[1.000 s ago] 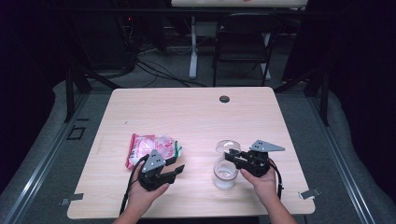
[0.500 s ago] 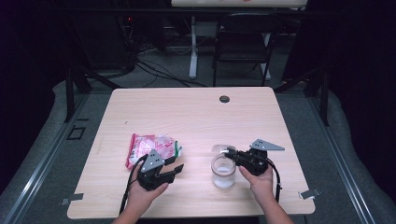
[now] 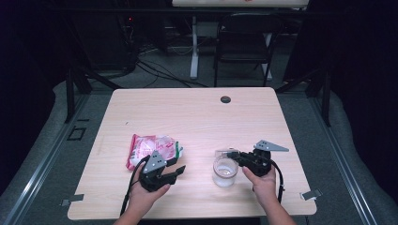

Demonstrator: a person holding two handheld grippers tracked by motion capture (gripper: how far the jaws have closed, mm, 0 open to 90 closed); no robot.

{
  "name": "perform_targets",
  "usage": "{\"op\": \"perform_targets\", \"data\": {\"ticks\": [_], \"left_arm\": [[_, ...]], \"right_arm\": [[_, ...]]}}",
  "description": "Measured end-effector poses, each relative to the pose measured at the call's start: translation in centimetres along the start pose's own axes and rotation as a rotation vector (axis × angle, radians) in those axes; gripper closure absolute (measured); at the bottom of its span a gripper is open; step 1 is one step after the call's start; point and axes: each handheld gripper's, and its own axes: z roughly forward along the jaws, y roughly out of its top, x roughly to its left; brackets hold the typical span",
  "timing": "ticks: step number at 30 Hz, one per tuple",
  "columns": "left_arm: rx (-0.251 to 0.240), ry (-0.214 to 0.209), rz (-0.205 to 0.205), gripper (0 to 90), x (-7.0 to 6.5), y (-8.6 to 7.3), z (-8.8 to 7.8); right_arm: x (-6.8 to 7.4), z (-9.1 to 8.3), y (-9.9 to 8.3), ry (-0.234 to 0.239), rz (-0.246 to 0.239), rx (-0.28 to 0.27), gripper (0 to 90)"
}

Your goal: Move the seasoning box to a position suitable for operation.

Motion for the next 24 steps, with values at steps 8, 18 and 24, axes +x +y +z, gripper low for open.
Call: {"op": "perform_targets", "data": {"ticks": [8,18,24], "left_arm": [[0.003,-0.003,0.011,56.1,-0.2,-0.1,0.2],[0.001,-0.001,0.01,56.2,-0.2,0.0,0.2],[-0.003,-0.001,0.007,56.1,-0.1,0.1,0.1]], "right_arm": [[-0.2,0.3,-0.1,-0.011,-0.017,-0.028,82.6],[0.0,-0.3,-0.4,-0.085,-0.016,-0.049,82.3],[0.5,-0.9,-0.6,-0.126,-0.031,-0.051,82.0]]}}
